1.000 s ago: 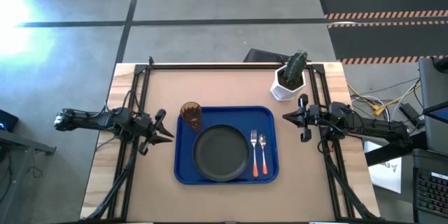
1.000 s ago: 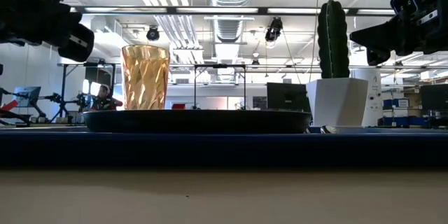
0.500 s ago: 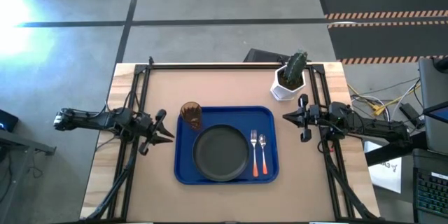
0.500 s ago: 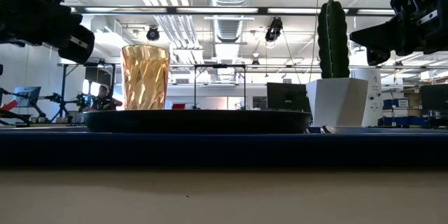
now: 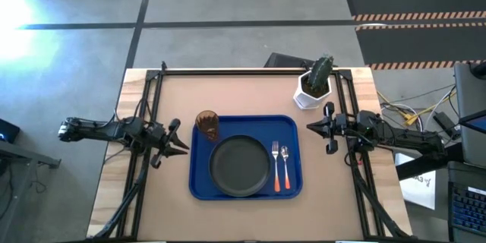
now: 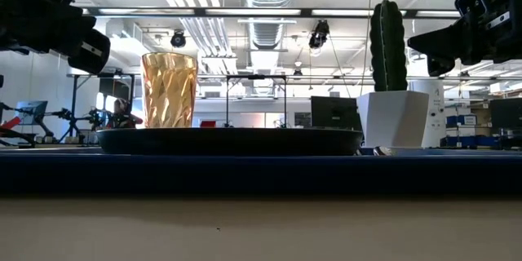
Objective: Pick and place plate/cup/fork/spoon on tray
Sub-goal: Return to Home Position
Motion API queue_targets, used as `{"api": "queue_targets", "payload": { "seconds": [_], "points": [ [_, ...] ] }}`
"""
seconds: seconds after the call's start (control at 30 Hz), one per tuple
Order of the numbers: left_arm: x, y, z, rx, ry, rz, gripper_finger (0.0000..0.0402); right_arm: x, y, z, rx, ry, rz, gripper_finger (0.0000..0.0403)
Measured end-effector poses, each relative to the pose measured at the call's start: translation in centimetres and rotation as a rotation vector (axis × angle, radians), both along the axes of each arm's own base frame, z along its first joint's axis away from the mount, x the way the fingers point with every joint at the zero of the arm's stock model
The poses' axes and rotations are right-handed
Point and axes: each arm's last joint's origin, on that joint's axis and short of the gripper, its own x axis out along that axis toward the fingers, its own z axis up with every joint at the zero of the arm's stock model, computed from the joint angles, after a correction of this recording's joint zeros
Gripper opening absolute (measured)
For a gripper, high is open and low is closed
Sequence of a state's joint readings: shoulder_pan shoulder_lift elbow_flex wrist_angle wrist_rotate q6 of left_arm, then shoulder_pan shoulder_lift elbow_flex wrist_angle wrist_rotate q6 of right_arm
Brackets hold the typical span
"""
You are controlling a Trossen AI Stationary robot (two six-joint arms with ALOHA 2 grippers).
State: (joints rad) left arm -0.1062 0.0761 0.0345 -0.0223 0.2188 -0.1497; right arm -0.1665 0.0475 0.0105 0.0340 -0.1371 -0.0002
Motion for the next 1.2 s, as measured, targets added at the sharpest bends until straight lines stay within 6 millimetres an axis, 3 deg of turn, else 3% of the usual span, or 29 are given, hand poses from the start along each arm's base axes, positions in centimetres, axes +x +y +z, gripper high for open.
{"api": "queue_targets", "payload": {
  "seconds": [1.2],
  "points": [
    [0.05, 0.0, 0.31, -0.004, -0.037, 0.001, 0.0058, 0.0, 0.0, 0.01, 0.0, -0.001, -0.001, 0.0009]
  ]
}}
